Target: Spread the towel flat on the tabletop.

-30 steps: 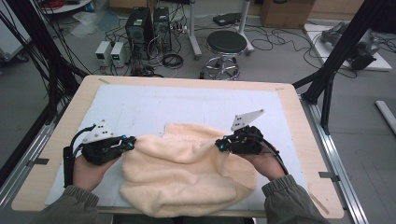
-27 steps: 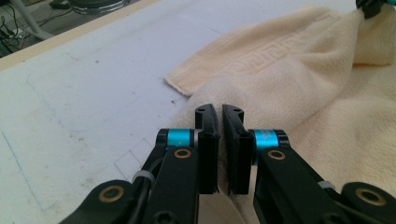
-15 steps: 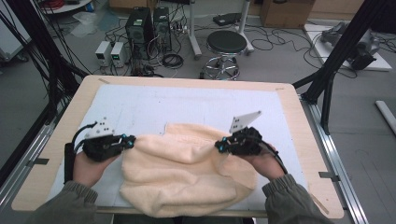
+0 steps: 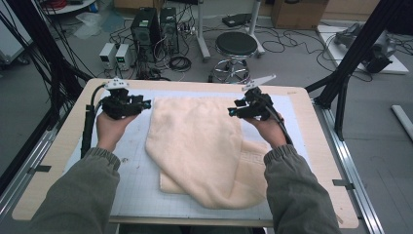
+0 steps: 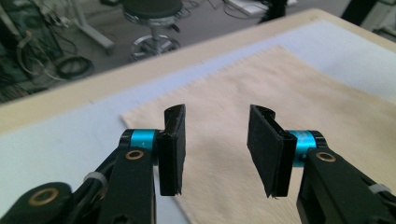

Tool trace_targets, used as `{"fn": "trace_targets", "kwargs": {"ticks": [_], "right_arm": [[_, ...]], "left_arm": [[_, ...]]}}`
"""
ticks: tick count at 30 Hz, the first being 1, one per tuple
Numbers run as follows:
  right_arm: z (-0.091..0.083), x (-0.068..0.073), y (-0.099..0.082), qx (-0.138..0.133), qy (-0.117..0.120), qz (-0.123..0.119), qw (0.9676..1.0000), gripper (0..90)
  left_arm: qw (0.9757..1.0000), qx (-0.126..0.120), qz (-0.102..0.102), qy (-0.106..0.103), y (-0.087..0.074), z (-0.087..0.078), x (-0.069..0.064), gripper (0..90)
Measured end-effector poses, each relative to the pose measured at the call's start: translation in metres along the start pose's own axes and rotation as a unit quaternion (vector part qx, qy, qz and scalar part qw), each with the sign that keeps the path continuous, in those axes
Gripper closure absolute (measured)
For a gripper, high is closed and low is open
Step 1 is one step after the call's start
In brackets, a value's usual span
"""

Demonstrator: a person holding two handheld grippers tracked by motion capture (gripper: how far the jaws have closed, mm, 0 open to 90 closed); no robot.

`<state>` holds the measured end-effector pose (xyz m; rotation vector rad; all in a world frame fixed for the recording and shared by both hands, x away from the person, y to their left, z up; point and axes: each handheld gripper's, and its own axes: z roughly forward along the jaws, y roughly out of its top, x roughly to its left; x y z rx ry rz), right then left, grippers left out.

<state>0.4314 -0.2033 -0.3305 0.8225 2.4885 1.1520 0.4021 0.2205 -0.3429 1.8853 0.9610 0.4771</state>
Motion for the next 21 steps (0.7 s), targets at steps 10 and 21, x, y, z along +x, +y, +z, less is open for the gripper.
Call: {"fn": "trace_targets", "kwargs": {"ticks": [10, 21], "right_arm": [[-0.023, 0.061, -0.043, 0.004, 0.049, -0.045, 0.9977, 50.5], [-0.034, 0.103, -0.1, -0.005, 0.081, -0.066, 0.9945, 48.1]], "left_arm": [[0.9973, 0.002, 0.052, -0.053, -0.061, -0.036, -0.047, 52.3], [0.9892, 0.03, 0.082, -0.118, -0.119, -0.052, -0.098, 51.2]]}}
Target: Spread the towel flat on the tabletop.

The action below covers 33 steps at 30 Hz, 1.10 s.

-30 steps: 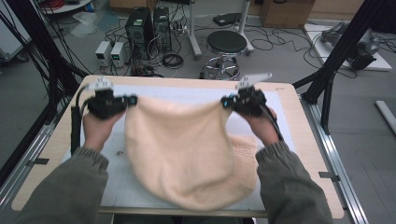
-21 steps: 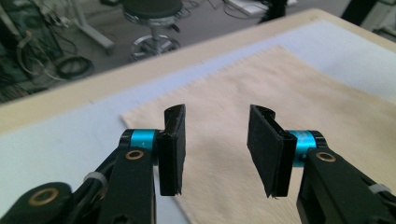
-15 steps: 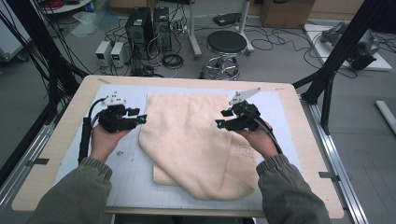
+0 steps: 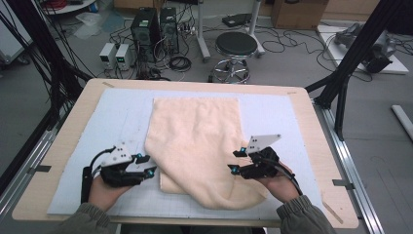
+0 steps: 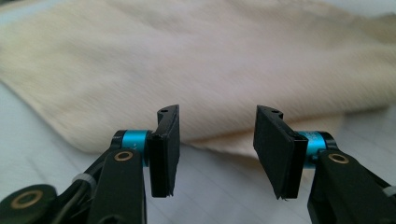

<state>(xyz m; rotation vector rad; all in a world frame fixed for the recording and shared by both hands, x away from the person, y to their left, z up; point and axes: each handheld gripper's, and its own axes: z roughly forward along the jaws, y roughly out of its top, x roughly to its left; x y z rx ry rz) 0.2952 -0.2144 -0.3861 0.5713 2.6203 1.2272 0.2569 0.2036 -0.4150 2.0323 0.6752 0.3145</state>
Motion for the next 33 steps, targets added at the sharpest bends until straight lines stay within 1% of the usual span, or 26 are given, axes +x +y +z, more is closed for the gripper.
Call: {"fn": "trace_targets", "kwargs": {"ticks": [2, 3, 4, 5, 9, 11, 13, 14, 15, 17, 18, 19, 20, 22, 24, 25, 26, 28, 31, 33], "right_arm": [[0.002, 0.005, -0.008, -0.004, 0.008, 0.001, 1.0, 47.6], [0.004, 0.007, -0.012, -0.002, 0.015, 0.003, 0.9999, 47.3], [0.008, 0.009, -0.015, 0.002, 0.02, 0.006, 0.9998, 47.2], [0.011, 0.009, -0.017, 0.004, 0.023, 0.005, 0.9997, 46.8], [0.033, 0.014, -0.025, 0.04, 0.033, -0.009, 0.9986, 47.3], [0.039, 0.015, -0.026, 0.04, 0.037, -0.001, 0.9985, 50.1], [0.042, 0.014, -0.027, 0.037, 0.042, 0.005, 0.9984, 54.1], [0.042, 0.013, -0.027, 0.039, 0.044, 0.005, 0.9982, 56.3], [0.043, 0.013, -0.027, 0.039, 0.045, 0.004, 0.9982, 58.8], [0.044, 0.013, -0.026, 0.04, 0.047, 0.003, 0.9981, 64.7], [0.044, 0.013, -0.025, 0.039, 0.047, -0.001, 0.9981, 68.7], [0.044, 0.013, -0.024, 0.04, 0.047, 0.001, 0.9981, 71.7], [0.044, 0.012, -0.023, 0.04, 0.048, 0.0, 0.998, 74.5], [0.044, 0.01, -0.021, 0.041, 0.052, -0.005, 0.9978, 78.1], [0.042, 0.009, -0.018, 0.042, 0.049, -0.01, 0.9979, 79.5], [0.04, 0.009, -0.017, 0.039, 0.046, -0.012, 0.9981, 79.9], [0.037, 0.008, -0.015, 0.034, 0.045, -0.01, 0.9984, 80.0], [0.029, 0.003, -0.011, 0.019, 0.034, -0.007, 0.9992, 80.1], [0.017, -0.006, -0.004, 0.014, 0.014, -0.003, 0.9998, 80.3], [0.011, -0.012, 0.0, 0.011, 0.001, -0.001, 0.9999, 80.4]], "left_arm": [[0.9998, 0.012, 0.003, -0.018, -0.005, 0.004, -0.005, 51.5], [0.9995, 0.018, 0.004, -0.026, -0.006, 0.006, -0.007, 51.7], [0.9992, 0.023, 0.005, -0.034, -0.006, 0.008, -0.007, 53.3], [0.9984, 0.033, 0.008, -0.046, -0.006, 0.012, -0.009, 55.5], [0.9956, 0.059, 0.017, -0.07, -0.005, 0.024, -0.014, 57.2], [0.9946, 0.067, 0.023, -0.076, -0.004, 0.029, -0.017, 56.9], [0.9936, 0.076, 0.037, -0.075, -0.002, 0.034, -0.02, 57.8], [0.9931, 0.084, 0.042, -0.07, -0.001, 0.038, -0.021, 61.0], [0.9924, 0.092, 0.043, -0.07, 0.0, 0.041, -0.021, 63.3], [0.992, 0.094, 0.047, -0.07, 0.002, 0.045, -0.022, 70.9], [0.9918, 0.096, 0.047, -0.07, 0.003, 0.046, -0.022, 76.9], [0.9915, 0.098, 0.049, -0.07, 0.004, 0.047, -0.023, 80.1], [0.9915, 0.098, 0.053, -0.067, 0.005, 0.047, -0.024, 82.4], [0.9918, 0.098, 0.054, -0.062, 0.006, 0.045, -0.025, 84.3], [0.9933, 0.087, 0.053, -0.054, 0.007, 0.038, -0.023, 85.0], [0.9943, 0.08, 0.049, -0.05, 0.008, 0.033, -0.021, 85.2], [0.9956, 0.07, 0.044, -0.044, 0.009, 0.027, -0.019, 85.2], [0.9972, 0.055, 0.037, -0.036, 0.01, 0.015, -0.015, 85.3], [0.9987, 0.035, 0.032, -0.018, 0.01, -0.005, -0.009, 85.4], [0.9993, 0.025, 0.026, -0.002, 0.009, -0.018, -0.003, 85.4]]}}
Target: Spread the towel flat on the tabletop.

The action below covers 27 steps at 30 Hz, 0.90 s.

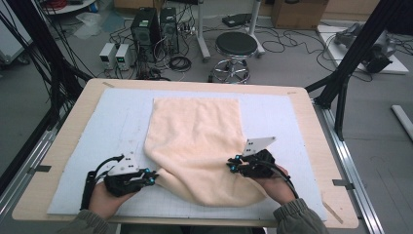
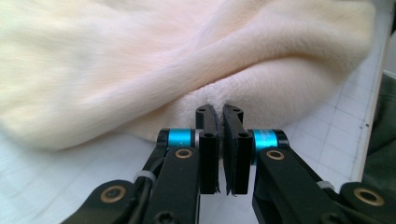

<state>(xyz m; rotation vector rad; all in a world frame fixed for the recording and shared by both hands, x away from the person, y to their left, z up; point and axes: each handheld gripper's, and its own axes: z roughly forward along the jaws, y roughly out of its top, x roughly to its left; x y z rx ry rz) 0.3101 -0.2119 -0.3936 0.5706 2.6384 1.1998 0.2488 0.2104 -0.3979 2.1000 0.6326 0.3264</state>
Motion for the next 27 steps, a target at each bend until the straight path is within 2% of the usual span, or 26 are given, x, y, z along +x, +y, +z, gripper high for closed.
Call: {"fn": "trace_targets", "kwargs": {"ticks": [4, 7, 11, 13, 15, 17, 21, 24, 27], "right_arm": [[-0.004, -0.015, 0.007, 0.0, -0.022, 0.015, 0.9996, 80.5], [0.0, -0.026, 0.012, 0.002, -0.034, 0.029, 0.999, 80.5], [0.019, -0.046, 0.013, 0.018, -0.061, 0.048, 0.9968, 80.0], [0.028, -0.056, 0.011, 0.024, -0.063, 0.063, 0.9957, 76.8], [0.03, -0.063, 0.008, 0.011, -0.059, 0.08, 0.995, 72.9], [0.025, -0.062, 0.007, 0.004, -0.053, 0.08, 0.9954, 68.3], [0.007, -0.049, 0.008, -0.012, -0.042, 0.05, 0.9978, 62.6], [-0.005, -0.036, 0.005, -0.011, -0.034, 0.033, 0.9988, 58.5], [-0.015, -0.019, -0.002, -0.016, -0.028, 0.015, 0.9994, 56.8]], "left_arm": [[0.9995, -0.018, -0.02, 0.017, -0.001, -0.017, 0.014, 85.5], [0.9991, -0.031, -0.024, 0.017, 0.003, -0.019, 0.018, 85.6], [0.9987, -0.028, -0.031, 0.028, 0.012, -0.005, 0.029, 85.6], [0.9976, -0.027, -0.051, 0.039, 0.016, 0.005, 0.041, 85.5], [0.996, -0.026, -0.075, 0.043, 0.017, 0.014, 0.053, 85.4], [0.9951, -0.025, -0.088, 0.039, 0.017, 0.018, 0.058, 84.2], [0.996, -0.032, -0.073, 0.041, 0.016, 0.011, 0.053, 69.6], [0.9962, -0.037, -0.063, 0.047, 0.014, -0.001, 0.047, 62.5], [0.9968, -0.048, -0.055, 0.034, 0.011, -0.016, 0.034, 59.2]]}}
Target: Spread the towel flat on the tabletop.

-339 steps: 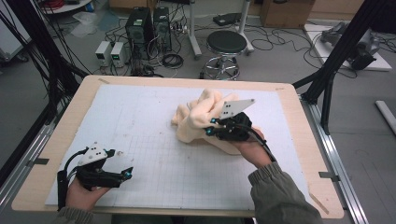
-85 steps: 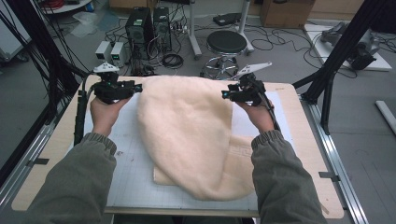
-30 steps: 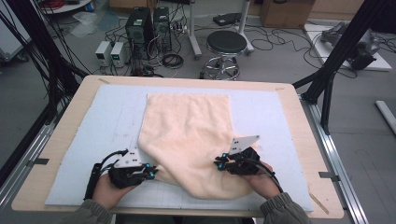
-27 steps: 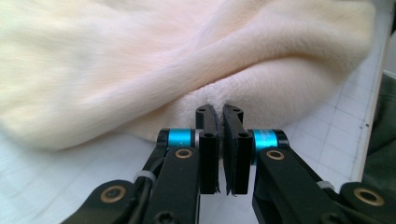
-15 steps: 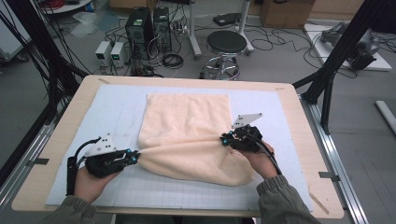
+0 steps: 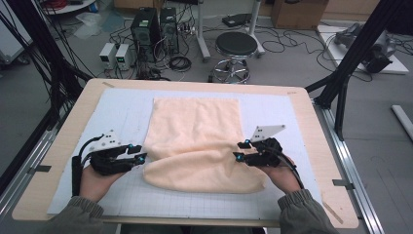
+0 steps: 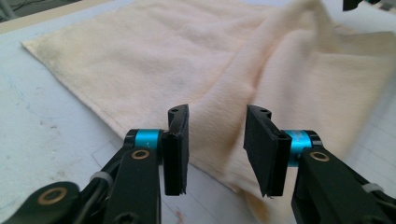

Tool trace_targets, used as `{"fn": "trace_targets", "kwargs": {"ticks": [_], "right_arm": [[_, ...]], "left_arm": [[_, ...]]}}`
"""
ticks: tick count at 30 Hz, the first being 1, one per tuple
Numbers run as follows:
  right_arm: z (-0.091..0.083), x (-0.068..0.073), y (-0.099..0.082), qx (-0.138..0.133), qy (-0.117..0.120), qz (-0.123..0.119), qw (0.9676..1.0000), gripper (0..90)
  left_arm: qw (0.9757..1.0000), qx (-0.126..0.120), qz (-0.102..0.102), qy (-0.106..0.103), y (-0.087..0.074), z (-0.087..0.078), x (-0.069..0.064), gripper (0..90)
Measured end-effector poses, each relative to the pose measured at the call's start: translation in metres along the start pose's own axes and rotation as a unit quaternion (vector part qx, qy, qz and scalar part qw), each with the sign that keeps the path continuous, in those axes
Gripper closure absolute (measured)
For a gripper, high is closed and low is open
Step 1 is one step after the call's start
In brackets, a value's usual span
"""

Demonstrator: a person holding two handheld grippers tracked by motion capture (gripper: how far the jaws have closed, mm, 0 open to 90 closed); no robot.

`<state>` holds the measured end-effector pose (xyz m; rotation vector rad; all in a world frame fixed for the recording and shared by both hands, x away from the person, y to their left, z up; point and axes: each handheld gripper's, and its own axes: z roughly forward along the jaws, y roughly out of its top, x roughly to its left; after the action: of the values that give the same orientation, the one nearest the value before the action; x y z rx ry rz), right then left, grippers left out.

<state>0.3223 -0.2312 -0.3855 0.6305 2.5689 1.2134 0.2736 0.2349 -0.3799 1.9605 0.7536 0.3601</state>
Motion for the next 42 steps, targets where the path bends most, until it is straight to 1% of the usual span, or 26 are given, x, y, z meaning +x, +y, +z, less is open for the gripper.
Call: {"fn": "trace_targets", "kwargs": {"ticks": [3, 4, 6, 8, 9, 12, 13, 14, 16, 17, 18, 19, 20, 22, 23, 24, 26, 27, 28, 29, 31, 33, 37, 39, 41, 42], "right_arm": [[-0.008, 0.017, -0.01, -0.004, 0.018, -0.022, 0.9996, 55.9], [-0.008, 0.021, -0.013, -0.002, 0.022, -0.028, 0.9993, 55.8], [-0.004, 0.028, -0.022, 0.012, 0.035, -0.036, 0.9987, 55.0], [0.004, 0.032, -0.03, 0.032, 0.049, -0.037, 0.9976, 53.6], [0.007, 0.034, -0.033, 0.042, 0.054, -0.037, 0.997, 52.5], [0.018, 0.039, -0.037, 0.067, 0.068, -0.044, 0.9945, 53.1], [0.021, 0.04, -0.038, 0.074, 0.071, -0.052, 0.9934, 54.0], [0.024, 0.042, -0.039, 0.078, 0.073, -0.053, 0.9928, 55.1], [0.026, 0.041, -0.039, 0.071, 0.079, -0.046, 0.9932, 59.1], [0.027, 0.04, -0.039, 0.07, 0.08, -0.042, 0.9934, 61.2], [0.028, 0.039, -0.038, 0.069, 0.084, -0.037, 0.9934, 63.6], [0.028, 0.039, -0.038, 0.068, 0.085, -0.038, 0.9933, 66.6], [0.029, 0.039, -0.037, 0.067, 0.086, -0.04, 0.9932, 70.7], [0.031, 0.04, -0.035, 0.067, 0.092, -0.043, 0.9925, 78.9], [0.033, 0.041, -0.033, 0.068, 0.093, -0.047, 0.9922, 81.7], [0.034, 0.042, -0.031, 0.069, 0.093, -0.053, 0.9918, 82.9], [0.034, 0.045, -0.026, 0.067, 0.088, -0.066, 0.9916, 83.9], [0.033, 0.047, -0.024, 0.062, 0.09, -0.067, 0.9917, 84.1], [0.032, 0.048, -0.021, 0.058, 0.094, -0.067, 0.9916, 84.3], [0.029, 0.051, -0.017, 0.052, 0.097, -0.07, 0.9915, 84.4], [0.024, 0.056, -0.008, 0.041, 0.098, -0.081, 0.9911, 84.5], [0.018, 0.06, 0.003, 0.024, 0.099, -0.093, 0.9904, 84.5], [-0.003, 0.068, 0.026, -0.01, 0.091, -0.11, 0.9897, 84.5], [-0.015, 0.072, 0.037, -0.033, 0.09, -0.118, 0.9883, 84.5], [-0.027, 0.077, 0.048, -0.059, 0.086, -0.128, 0.9863, 84.5], [-0.032, 0.078, 0.052, -0.068, 0.079, -0.133, 0.9856, 84.5]], "left_arm": [[0.9998, 0.001, 0.012, -0.015, -0.007, -0.005, -0.014, 58.7], [0.9997, 0.002, 0.013, -0.023, -0.01, -0.004, -0.018, 58.4], [0.999, 0.009, 0.017, -0.041, -0.017, 0.004, -0.027, 57.3], [0.9976, 0.027, 0.025, -0.059, -0.023, 0.015, -0.032, 53.8], [0.997, 0.034, 0.027, -0.063, -0.026, 0.02, -0.033, 51.9], [0.9937, 0.069, 0.034, -0.081, -0.034, 0.037, -0.036, 48.7], [0.9926, 0.078, 0.039, -0.085, -0.035, 0.04, -0.036, 48.6], [0.9917, 0.085, 0.041, -0.087, -0.035, 0.044, -0.037, 48.5], [0.9901, 0.099, 0.046, -0.088, -0.035, 0.052, -0.037, 48.8], [0.9889, 0.108, 0.049, -0.09, -0.035, 0.056, -0.039, 50.2], [0.988, 0.116, 0.057, -0.085, -0.035, 0.061, -0.041, 53.0], [0.9887, 0.113, 0.068, -0.071, -0.034, 0.063, -0.044, 56.0], [0.9883, 0.116, 0.074, -0.065, -0.032, 0.065, -0.045, 60.6], [0.9879, 0.12, 0.075, -0.064, -0.029, 0.066, -0.045, 69.6], [0.988, 0.12, 0.071, -0.068, -0.028, 0.067, -0.045, 76.5], [0.9878, 0.12, 0.072, -0.068, -0.027, 0.066, -0.045, 80.0], [0.9892, 0.111, 0.071, -0.065, -0.025, 0.061, -0.045, 83.3], [0.9901, 0.103, 0.07, -0.064, -0.023, 0.058, -0.045, 83.5], [0.9918, 0.09, 0.067, -0.062, -0.021, 0.051, -0.044, 83.6], [0.9928, 0.081, 0.065, -0.061, -0.019, 0.046, -0.043, 83.6], [0.9944, 0.065, 0.066, -0.052, -0.013, 0.033, -0.041, 83.9], [0.9956, 0.048, 0.067, -0.045, -0.004, 0.018, -0.039, 84.2], [0.9962, 0.02, 0.081, -0.025, 0.022, -0.014, -0.039, 84.3], [0.9958, 0.004, 0.091, -0.013, 0.035, -0.03, -0.038, 84.4], [0.9958, -0.012, 0.091, -0.01, 0.046, -0.043, -0.036, 84.4], [0.9954, -0.01, 0.095, -0.008, 0.051, -0.046, -0.033, 84.3]]}}
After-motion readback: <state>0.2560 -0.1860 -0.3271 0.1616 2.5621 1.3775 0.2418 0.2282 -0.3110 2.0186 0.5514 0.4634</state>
